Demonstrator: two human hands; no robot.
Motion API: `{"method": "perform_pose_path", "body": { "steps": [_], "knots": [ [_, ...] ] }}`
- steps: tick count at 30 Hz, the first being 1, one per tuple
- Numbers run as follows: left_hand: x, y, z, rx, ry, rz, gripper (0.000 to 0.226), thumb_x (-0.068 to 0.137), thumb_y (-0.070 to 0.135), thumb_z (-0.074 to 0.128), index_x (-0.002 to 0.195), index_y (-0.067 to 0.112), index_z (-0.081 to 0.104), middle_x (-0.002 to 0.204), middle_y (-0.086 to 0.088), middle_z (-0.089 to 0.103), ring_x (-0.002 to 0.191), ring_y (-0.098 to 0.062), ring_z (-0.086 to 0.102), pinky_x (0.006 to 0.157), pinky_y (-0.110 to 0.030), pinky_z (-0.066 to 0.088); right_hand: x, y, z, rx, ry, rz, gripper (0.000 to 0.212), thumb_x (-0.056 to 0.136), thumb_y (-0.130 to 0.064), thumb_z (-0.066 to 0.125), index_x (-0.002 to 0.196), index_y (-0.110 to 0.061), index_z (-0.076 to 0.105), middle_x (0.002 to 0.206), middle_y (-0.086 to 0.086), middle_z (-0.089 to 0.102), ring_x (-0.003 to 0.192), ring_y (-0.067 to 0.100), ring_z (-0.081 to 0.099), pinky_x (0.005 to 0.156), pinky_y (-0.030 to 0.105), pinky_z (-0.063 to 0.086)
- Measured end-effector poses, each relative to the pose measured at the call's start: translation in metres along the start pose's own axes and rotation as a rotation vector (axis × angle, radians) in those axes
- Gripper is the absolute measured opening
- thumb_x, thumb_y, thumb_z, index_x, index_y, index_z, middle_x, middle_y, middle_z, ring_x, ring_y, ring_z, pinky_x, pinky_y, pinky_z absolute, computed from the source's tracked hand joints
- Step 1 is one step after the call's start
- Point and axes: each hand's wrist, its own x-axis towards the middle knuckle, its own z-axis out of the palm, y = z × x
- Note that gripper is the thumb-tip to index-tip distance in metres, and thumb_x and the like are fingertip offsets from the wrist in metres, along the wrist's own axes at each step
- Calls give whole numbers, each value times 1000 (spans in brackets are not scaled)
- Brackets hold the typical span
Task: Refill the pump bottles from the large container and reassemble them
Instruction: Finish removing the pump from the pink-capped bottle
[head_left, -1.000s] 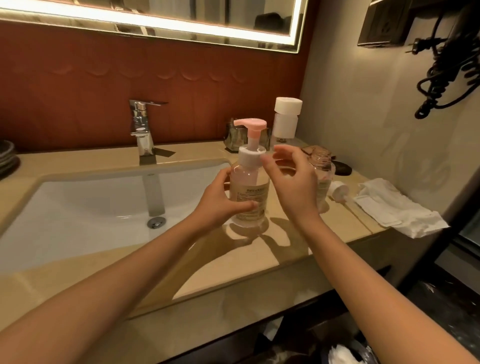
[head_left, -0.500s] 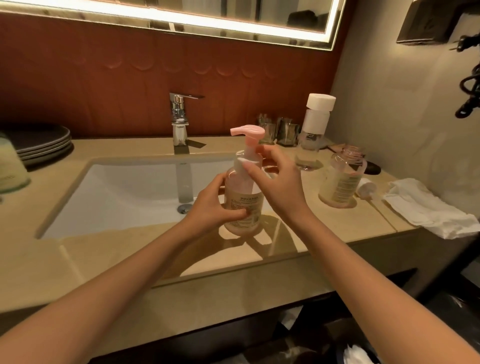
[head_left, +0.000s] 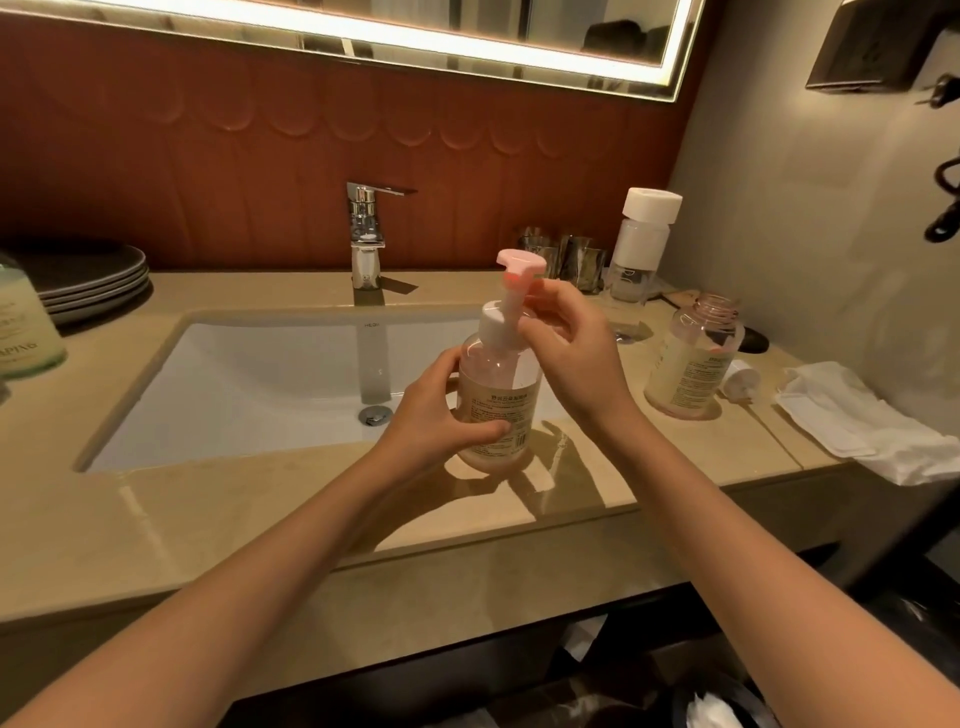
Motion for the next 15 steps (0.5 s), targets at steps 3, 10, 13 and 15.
{"method": "perform_pose_path", "body": {
  "steps": [3,10,13,15],
  "knots": [
    [0,0,0,-2,2,-9,77,70,17,79,133,28,35,124,11,48,111,-4,43,80,-13,42,1,1,1,39,-6,27,33,90,-20,57,122,-16,54,113,-6,57,104,9,54,83,14,44],
    [-1,1,1,5,2,-15,76,72,16,78,134,28,35,125,12,46,111,-4,42,78,-11,42,3,3,3,-18,28,14,32,80,-30,70,104,-22,51,106,-4,57,89,3,53,67,-1,40],
    [-1,1,1,-14,1,-17,75,71,17,78,132,31,35,126,12,47,112,-5,44,82,-16,42,2,1,2,79,-9,40,35,86,-19,63,119,-21,51,107,-8,58,97,5,56,76,12,47],
    [-1,0,1,-26,0,-23,75,71,18,79,130,31,35,128,10,48,113,-6,44,84,-18,43,2,1,1,129,-31,71,41,90,-15,57,130,-18,48,114,-6,57,104,6,54,77,12,46]
  ]
}}
